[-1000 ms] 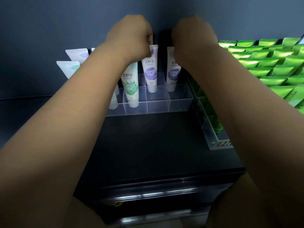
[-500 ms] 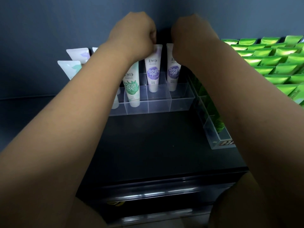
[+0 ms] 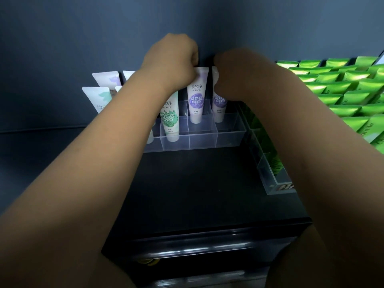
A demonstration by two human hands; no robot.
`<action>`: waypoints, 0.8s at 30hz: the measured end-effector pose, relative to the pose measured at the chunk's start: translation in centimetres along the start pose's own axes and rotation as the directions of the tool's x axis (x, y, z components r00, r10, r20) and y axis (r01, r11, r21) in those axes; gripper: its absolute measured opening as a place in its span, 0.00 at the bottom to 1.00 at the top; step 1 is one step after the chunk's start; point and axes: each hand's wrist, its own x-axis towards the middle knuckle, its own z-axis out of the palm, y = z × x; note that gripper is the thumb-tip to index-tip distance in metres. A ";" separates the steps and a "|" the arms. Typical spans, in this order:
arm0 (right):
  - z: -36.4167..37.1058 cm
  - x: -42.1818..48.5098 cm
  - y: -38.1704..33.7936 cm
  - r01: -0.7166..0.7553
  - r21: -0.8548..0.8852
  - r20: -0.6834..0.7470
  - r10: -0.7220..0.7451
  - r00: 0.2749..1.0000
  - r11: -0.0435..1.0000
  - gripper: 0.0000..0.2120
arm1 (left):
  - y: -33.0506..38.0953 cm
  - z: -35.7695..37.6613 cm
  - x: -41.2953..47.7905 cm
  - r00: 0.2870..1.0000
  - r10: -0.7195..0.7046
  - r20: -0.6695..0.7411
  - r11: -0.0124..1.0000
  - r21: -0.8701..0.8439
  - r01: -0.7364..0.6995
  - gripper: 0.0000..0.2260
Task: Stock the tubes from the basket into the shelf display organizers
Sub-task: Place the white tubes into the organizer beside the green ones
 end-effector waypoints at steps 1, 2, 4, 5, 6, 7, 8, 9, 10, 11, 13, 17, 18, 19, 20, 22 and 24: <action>0.0 -0.2 0.1 0.002 0.010 -0.015 -0.002 1.000 1.000 0.16 | 0.1 -0.1 -0.1 1.000 -0.001 0.005 1.000 -0.003 0.001 0.08; 0.1 -0.4 0.1 0.007 0.026 -0.038 -0.006 0.999 1.000 0.13 | 0.2 -0.1 -0.3 1.000 -0.001 0.005 1.000 0.002 0.001 0.09; 0.3 -1.0 0.1 0.017 0.043 -0.107 -0.013 0.994 0.999 0.11 | 0.5 -0.2 -0.8 1.000 -0.006 0.001 1.000 0.022 0.006 0.09; 0.4 -1.3 0.1 0.022 0.044 -0.150 -0.015 0.989 0.999 0.13 | 0.7 -0.4 -1.0 1.000 -0.013 -0.007 0.999 0.033 0.013 0.09; 0.6 -1.7 0.1 0.027 0.046 -0.199 -0.017 0.980 0.999 0.15 | 0.9 -0.5 -1.4 1.000 -0.021 -0.024 0.999 0.048 0.022 0.09; 0.7 -2.1 0.0 0.038 0.053 -0.251 -0.024 0.968 0.998 0.16 | 1.2 -0.8 -1.8 0.998 -0.025 -0.052 0.997 0.067 0.028 0.10; 0.9 -2.5 0.0 0.052 0.060 -0.298 -0.031 0.954 0.997 0.17 | 1.5 -1.1 -2.3 0.995 -0.026 -0.092 0.995 0.093 0.035 0.11; 1.1 -2.9 -0.1 0.064 0.069 -0.335 -0.037 0.941 0.996 0.19 | 1.8 -1.5 -2.9 0.989 -0.035 -0.141 0.992 0.117 0.052 0.11; 1.3 -3.4 -0.2 0.075 0.083 -0.363 -0.040 0.931 0.994 0.22 | 2.0 -1.9 -3.6 0.978 -0.062 -0.200 0.988 0.126 0.089 0.12; 1.5 -3.9 -0.4 0.087 0.104 -0.385 -0.041 0.922 0.991 0.24 | 2.2 -2.3 -4.4 0.959 -0.114 -0.259 0.983 0.113 0.147 0.13; 1.9 -5.1 -0.9 0.109 0.149 -0.421 -0.037 0.906 0.983 0.27 | 2.4 -3.2 -6.4 0.908 -0.240 -0.344 0.961 0.052 0.273 0.12; 2.0 -7.6 -3.1 0.150 0.233 -0.396 -0.047 0.917 0.961 0.28 | 1.5 -4.5 -11.0 0.878 -0.355 -0.322 0.925 0.019 0.381 0.17; 2.0 -8.3 -3.8 0.171 0.254 -0.388 -0.062 0.920 0.952 0.28 | 1.1 -4.7 -12.4 0.879 -0.367 -0.304 0.918 0.035 0.395 0.20; 1.9 -9.0 -4.6 0.194 0.276 -0.384 -0.077 0.920 0.941 0.29 | 0.6 -5.0 -14.0 0.880 -0.375 -0.292 0.911 0.058 0.408 0.22; 1.8 -9.7 -5.5 0.219 0.294 -0.382 -0.096 0.919 0.930 0.29 | 0.1 -5.3 -15.8 0.879 -0.384 -0.282 0.904 0.082 0.420 0.24; 1.6 -11.0 -7.3 0.273 0.304 -0.379 -0.147 0.914 0.913 0.29 | -1.3 -6.0 -19.8 0.871 -0.411 -0.269 0.883 0.121 0.454 0.27; 1.7 -12.3 -9.3 0.336 0.288 -0.374 -0.217 0.902 0.897 0.29 | -2.6 -6.8 -23.8 0.846 -0.447 -0.290 0.857 0.133 0.498 0.28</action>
